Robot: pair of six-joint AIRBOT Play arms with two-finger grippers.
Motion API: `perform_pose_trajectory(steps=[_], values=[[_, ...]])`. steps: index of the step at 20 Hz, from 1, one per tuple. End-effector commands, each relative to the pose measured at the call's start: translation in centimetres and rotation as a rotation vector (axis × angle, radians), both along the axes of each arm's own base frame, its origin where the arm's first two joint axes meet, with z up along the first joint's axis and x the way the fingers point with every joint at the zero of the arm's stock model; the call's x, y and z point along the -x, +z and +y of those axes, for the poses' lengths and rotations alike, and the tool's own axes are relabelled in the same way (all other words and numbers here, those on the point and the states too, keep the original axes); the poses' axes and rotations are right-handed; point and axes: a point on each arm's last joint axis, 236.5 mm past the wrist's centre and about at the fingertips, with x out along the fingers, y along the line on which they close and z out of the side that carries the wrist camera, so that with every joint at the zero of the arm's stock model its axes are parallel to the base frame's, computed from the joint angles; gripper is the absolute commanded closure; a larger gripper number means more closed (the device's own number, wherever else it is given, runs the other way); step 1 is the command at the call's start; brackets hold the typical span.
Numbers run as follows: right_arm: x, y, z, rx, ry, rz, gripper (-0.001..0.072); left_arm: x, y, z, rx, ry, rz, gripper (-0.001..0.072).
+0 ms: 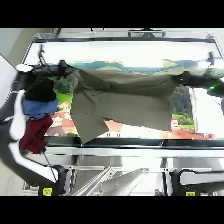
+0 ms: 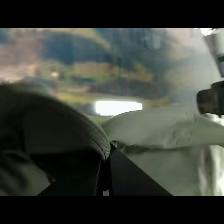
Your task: Fold the shirts.
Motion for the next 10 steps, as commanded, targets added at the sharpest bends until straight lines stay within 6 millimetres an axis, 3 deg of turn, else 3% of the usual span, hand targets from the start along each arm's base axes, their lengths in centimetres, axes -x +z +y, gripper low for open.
perform_pose_trajectory(steps=[1,5,8,10], values=[[-4.7,-7.2,0.8,-0.126,-0.027,0.069,0.0701,-4.6,-7.1,-0.1,0.006,-0.025,0.002,0.0693],[-7.4,-6.8,-0.7,-0.091,-0.034,0.089,0.0701,-8.1,-4.7,0.6,-0.034,-0.034,-0.131,0.0692],[-6.9,-6.0,-1.1,0.007,0.037,0.086,0.0701,-8.8,-2.4,0.9,-0.112,-0.056,-0.253,0.0692],[-5.8,-6.8,-1.1,0.058,0.083,0.124,0.07,-8.5,-2.1,1.4,-0.125,-0.057,-0.26,0.0691]])
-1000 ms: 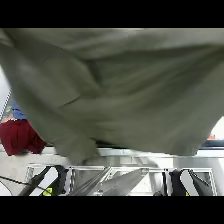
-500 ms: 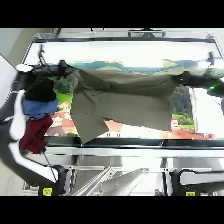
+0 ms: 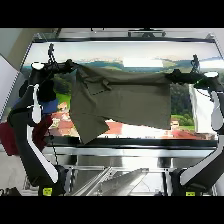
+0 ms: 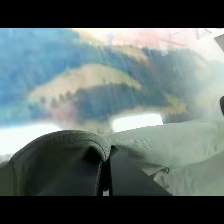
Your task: Fold the shirts.
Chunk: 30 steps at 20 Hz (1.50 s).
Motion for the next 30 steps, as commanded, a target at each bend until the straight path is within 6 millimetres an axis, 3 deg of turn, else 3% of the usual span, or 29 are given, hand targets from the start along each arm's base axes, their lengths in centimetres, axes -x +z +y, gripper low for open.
perform_pose_trajectory(steps=[1,5,12,18,19,20,21,23,24,27,28,30], values=[[1.8,-1.9,-0.5,0.109,0.085,0.081,0.07,-0.2,0.5,1.2,-0.057,-0.013,-0.053,0.0692],[4.2,-5.3,-2.2,0.253,0.091,0.237,0.0701,1.7,-2.4,2.5,-0.166,-0.062,0.034,0.0693],[4.4,-7.4,-1.6,0.427,0.093,0.288,0.07,4.5,-8.6,3.5,-0.522,-0.131,0.206,0.0693],[4.2,-7.3,-0.8,0.433,0.104,0.278,0.0699,5.5,-9.5,2.8,-0.582,-0.168,0.245,0.0692],[4.2,-7.0,-0.6,0.434,0.108,0.276,0.0677,5.7,-9.3,1.9,-0.563,-0.181,0.246,0.0692],[4.3,-6.5,-0.5,0.432,0.113,0.272,0.0498,6.1,-8.9,1.0,-0.537,-0.197,0.249,0.0691],[4.3,-5.7,-0.4,0.434,0.114,0.263,0.0357,6.5,-8.1,0.2,-0.515,-0.214,0.251,0.0669],[4.3,-2.8,-1.2,0.457,0.102,0.224,0.0331,7.4,-5.8,-0.2,-0.514,-0.24,0.244,0.0222],[4.6,-1.0,-2.4,0.477,0.078,0.217,0.033,8.1,-4.4,-0.2,-0.509,-0.247,0.255,0.0089],[7.9,3.5,-5.8,0.516,0.067,0.251,0.0331,12.0,-1.4,1.8,-0.466,-0.258,0.386,0.0138],[9.7,4.1,-6.5,0.501,0.073,0.29,0.0331,13.9,-1.0,2.5,-0.441,-0.273,0.458,0.0138],[14.0,3.6,-7.6,0.466,0.079,0.384,0.0331,18.5,-1.3,3.5,-0.4,-0.308,0.604,0.0138]])
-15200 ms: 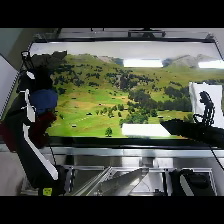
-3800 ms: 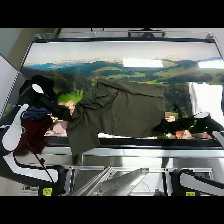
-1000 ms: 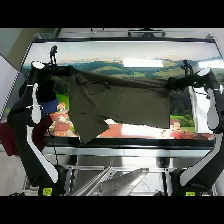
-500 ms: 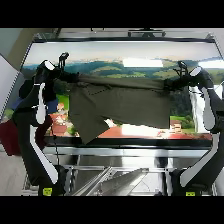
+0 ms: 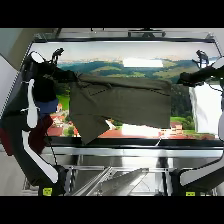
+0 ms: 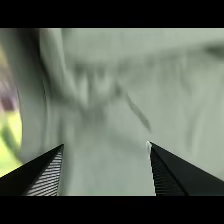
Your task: Fold the shirts.
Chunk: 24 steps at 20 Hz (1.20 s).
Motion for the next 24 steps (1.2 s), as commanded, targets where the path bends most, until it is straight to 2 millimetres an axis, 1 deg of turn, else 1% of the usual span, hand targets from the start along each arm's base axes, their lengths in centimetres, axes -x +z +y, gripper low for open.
perform_pose_trajectory(steps=[1,3,4,5,7,8,9,10,12,14,16,17,19,20,22,23,24], values=[[7.4,0.1,-1.9,-0.03,-0.025,0.147,0.0331,8.4,0.5,1.2,0.045,0.006,0.263,0.0139],[12.2,-2.2,-1.8,-0.072,-0.066,0.218,0.0331,12.9,-0.6,1.1,0.062,0.045,0.341,0.0138],[14.2,-3.4,-1.5,-0.101,-0.097,0.232,0.0331,15.4,-1.5,0.9,0.069,0.067,0.381,0.0138],[15.7,-4.3,-1.3,-0.125,-0.133,0.235,0.0331,17.7,-2.5,0.6,0.073,0.083,0.417,0.0138],[17.5,-5.7,-0.8,-0.182,-0.217,0.21,0.0331,21.7,-4.5,0.1,0.075,0.114,0.475,0.0138],[18.2,-6.2,-0.5,-0.21,-0.235,0.207,0.0331,23.0,-5.5,-0.2,0.073,0.125,0.482,0.0138],[18.9,-6.7,0.1,-0.244,-0.24,0.214,0.0332,23.8,-6.4,-0.3,0.068,0.14,0.478,0.0138],[19.3,-7.1,0.6,-0.264,-0.241,0.226,0.0331,24.4,-7.1,-0.3,0.064,0.154,0.481,0.0138],[19.8,-7.7,0.9,-0.266,-0.241,0.233,0.0331,25.5,-8.2,-0.8,0.074,0.175,0.494,0.0138],[19.4,-7.9,1.3,-0.288,-0.243,0.216,0.0331,26.3,-9.4,-1.7,0.108,0.191,0.513,0.0138],[19.0,-8.2,1.9,-0.324,-0.253,0.219,0.0331,25.8,-10.1,-3.5,0.201,0.217,0.496,0.0138],[18.9,-8.5,2.1,-0.339,-0.255,0.226,0.0331,25.2,-10.3,-4.4,0.255,0.231,0.485,0.0138],[18.9,-9.1,2.7,-0.375,-0.251,0.242,0.0331,23.8,-10.0,-6.2,0.371,0.248,0.473,0.0139],[19.0,-9.4,3.0,-0.392,-0.254,0.256,0.0332,23.3,-9.8,-6.8,0.415,0.248,0.469,0.0139],[19.4,-10.1,4.2,-0.419,-0.236,0.288,0.0331,23.2,-9.6,-7.1,0.438,0.235,0.487,0.014],[19.6,-10.4,4.9,-0.42,-0.219,0.303,0.0331,23.2,-9.4,-7.2,0.447,0.227,0.494,0.0159],[19.7,-10.8,5.7,-0.42,-0.192,0.318,0.0331,23.0,-9.3,-7.2,0.449,0.222,0.49,0.0291]])
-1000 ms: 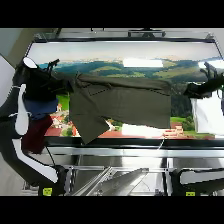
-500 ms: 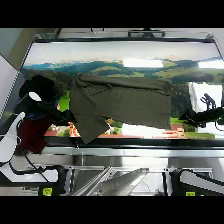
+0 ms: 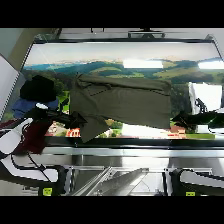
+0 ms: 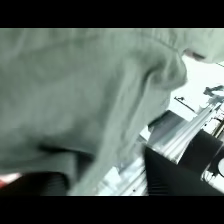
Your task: Fold the shirts.
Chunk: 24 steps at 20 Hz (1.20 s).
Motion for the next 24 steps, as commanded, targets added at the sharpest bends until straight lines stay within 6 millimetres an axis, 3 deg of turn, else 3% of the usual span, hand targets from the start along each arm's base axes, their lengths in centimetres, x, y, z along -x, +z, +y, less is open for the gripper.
perform_pose_trajectory(steps=[1,3,4,5,6,8,11,15,17,21,24], values=[[0.5,-1.4,2.4,-0.022,0.07,0.033,0.0331,-1.3,0.6,-0.7,0.051,0.02,-0.026,0.0381],[0.4,-2.1,3.9,-0.018,0.111,0.038,0.0332,-1.4,0.6,-0.7,0.051,0.023,-0.03,0.0382],[0.2,-2.1,4.5,-0.024,0.121,0.034,0.0336,-1.3,0.6,-0.6,0.049,0.019,-0.028,0.0427],[-0.1,-1.8,5.2,-0.04,0.133,0.012,0.0429,-1.2,0.6,-0.7,0.053,0.018,-0.023,0.0602],[-0.6,-1.2,5.8,-0.067,0.136,-0.016,0.0586,-1.1,0.7,-0.8,0.057,0.018,-0.022,0.0698],[-1.1,-0.3,6.2,-0.091,0.131,-0.041,0.07,-1.1,2.0,-1.3,0.098,0.012,-0.034,0.0698],[0.1,0.7,5.9,-0.069,0.177,-0.017,0.07,-0.3,5.2,-1.5,0.107,-0.032,-0.078,0.07],[3.8,0.7,3.0,0.086,0.22,0.123,0.07,2.1,11.0,-2.2,0.102,-0.06,-0.193,0.07],[4.6,2.4,2.9,0.11,0.208,0.125,0.07,3.9,13.7,-2.7,0.088,-0.067,-0.272,0.0699],[4.5,7.7,2.1,0.222,0.141,-0.016,0.07,8.1,18.6,-3.3,0.008,0.003,-0.452,0.0692],[5.1,10.3,1.4,0.301,0.123,-0.088,0.0699,10.4,20.2,-3.0,-0.07,0.05,-0.567,0.0691]])
